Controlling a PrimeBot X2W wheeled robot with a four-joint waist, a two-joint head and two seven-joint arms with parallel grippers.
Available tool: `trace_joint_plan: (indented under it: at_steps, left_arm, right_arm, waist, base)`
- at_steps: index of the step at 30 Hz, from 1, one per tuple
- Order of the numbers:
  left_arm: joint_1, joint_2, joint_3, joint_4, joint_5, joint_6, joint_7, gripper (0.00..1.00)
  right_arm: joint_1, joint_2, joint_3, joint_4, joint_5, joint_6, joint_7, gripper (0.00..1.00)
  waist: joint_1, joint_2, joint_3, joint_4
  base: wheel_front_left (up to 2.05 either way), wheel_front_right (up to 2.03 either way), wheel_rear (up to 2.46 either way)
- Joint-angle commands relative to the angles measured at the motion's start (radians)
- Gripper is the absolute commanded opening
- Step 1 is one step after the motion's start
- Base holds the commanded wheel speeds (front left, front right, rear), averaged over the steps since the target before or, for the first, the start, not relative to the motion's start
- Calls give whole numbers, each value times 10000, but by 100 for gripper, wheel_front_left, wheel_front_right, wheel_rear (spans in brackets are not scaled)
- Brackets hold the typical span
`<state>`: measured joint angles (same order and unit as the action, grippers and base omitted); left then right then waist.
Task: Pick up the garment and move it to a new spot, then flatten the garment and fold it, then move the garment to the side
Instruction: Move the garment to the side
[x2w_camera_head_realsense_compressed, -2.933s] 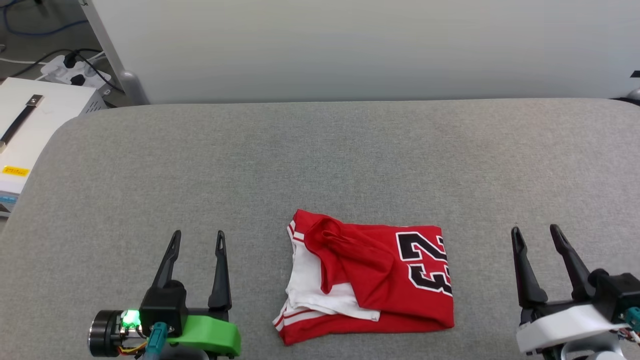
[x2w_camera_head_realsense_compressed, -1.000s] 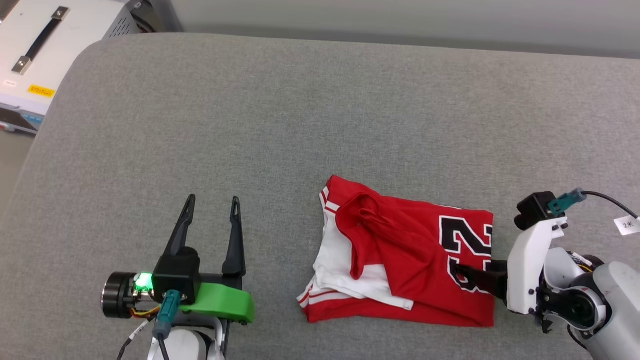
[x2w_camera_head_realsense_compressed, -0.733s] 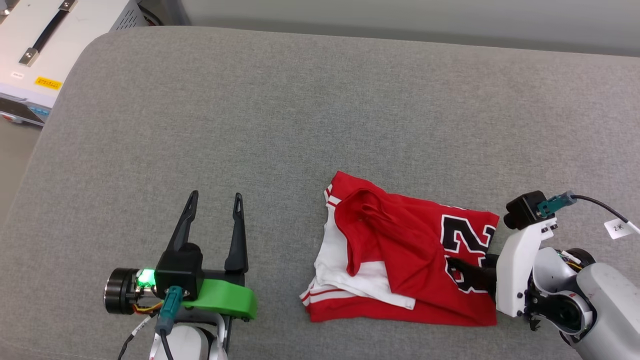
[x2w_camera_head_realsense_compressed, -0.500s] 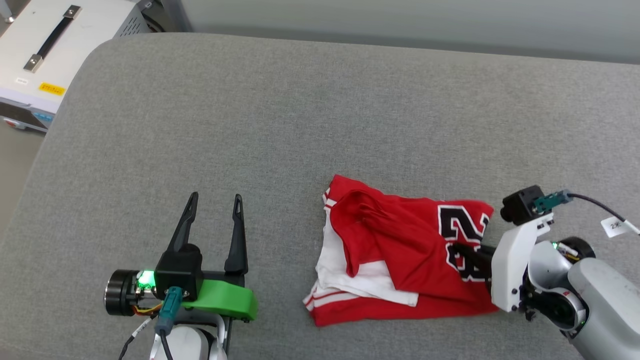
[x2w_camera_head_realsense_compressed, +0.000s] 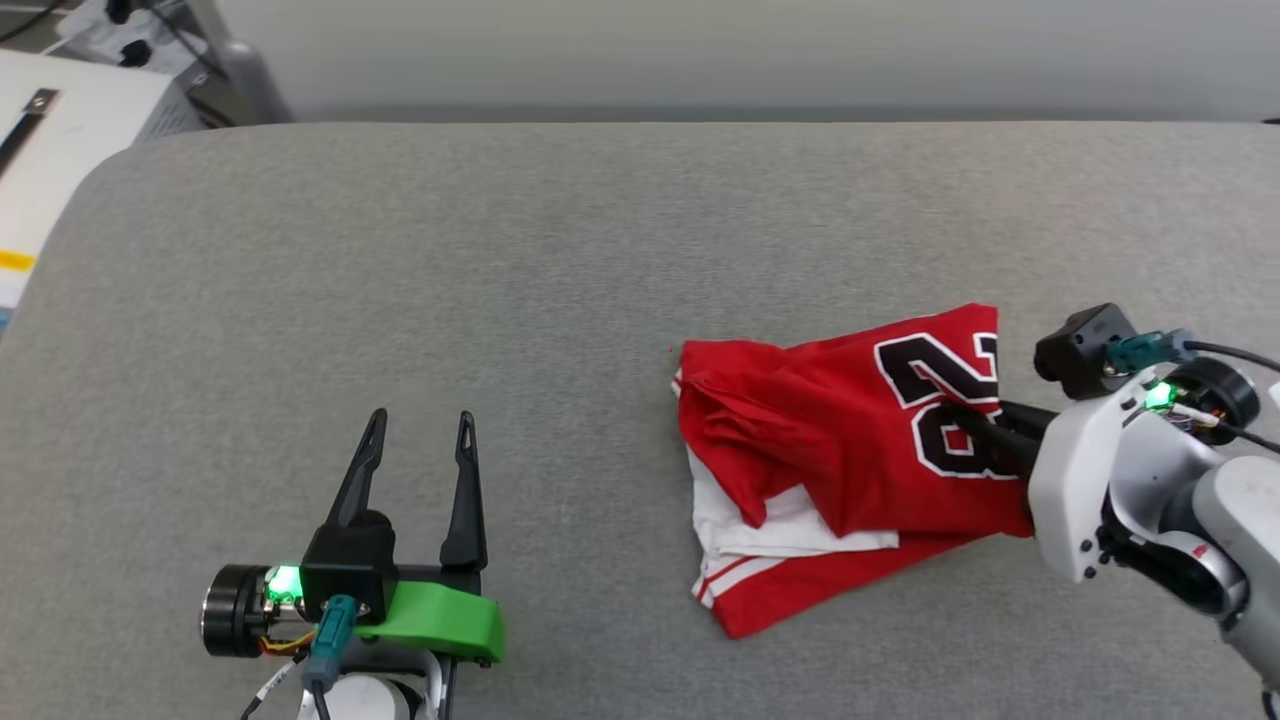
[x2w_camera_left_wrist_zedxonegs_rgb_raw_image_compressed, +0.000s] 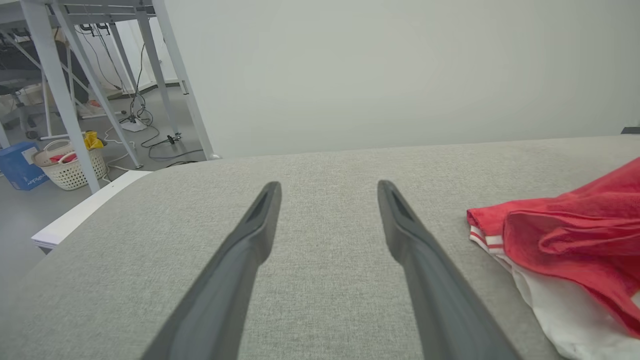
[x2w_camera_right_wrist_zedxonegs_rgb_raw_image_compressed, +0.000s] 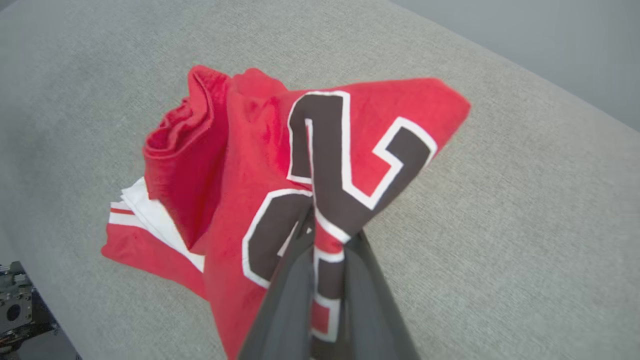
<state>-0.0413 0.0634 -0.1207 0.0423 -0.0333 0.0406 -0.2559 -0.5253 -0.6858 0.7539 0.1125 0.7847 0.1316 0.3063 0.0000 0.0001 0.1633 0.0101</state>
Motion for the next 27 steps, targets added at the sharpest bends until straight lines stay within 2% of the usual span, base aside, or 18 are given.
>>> trace_joint_plan:
  at_steps: [1, 7, 13, 20, 27]
  left_arm:
    - [62, 13, 26, -73, 62, 20, -59, 100]
    - [-16, 74, 92, -213, 116, 31, -59, 100]
    - [-280, 212, 186, -381, 182, 37, -59, 100]
    - [-693, 450, 293, -780, 269, 36, -59, 100]
    - [-1251, 655, 264, -1119, 365, 6, -59, 100]
  right_arm:
    - [-229, -194, -29, -148, -1, -9, 61, 0]
    - [-353, -711, -325, -442, 168, -9, 218, 0]
    - [-619, -1119, -787, -121, 272, -9, 225, 0]
    - [-1381, -2010, -1136, 1130, 162, -9, 131, 0]
    - [-2360, -2607, -1315, 3077, -105, -9, -275, 0]
  waist:
    - [0, -1, -35, -649]
    - [0, -1, 251, -1530]
    - [0, -1, 839, -2150]
    - [0, -1, 1854, -2435]
    - [0, -1, 2830, -2286]
  base:
    - [0, 0, 0]
    - [0, 0, 0]
    - [0, 0, 0]
    - [0, 0, 0]
    - [0, 0, 0]
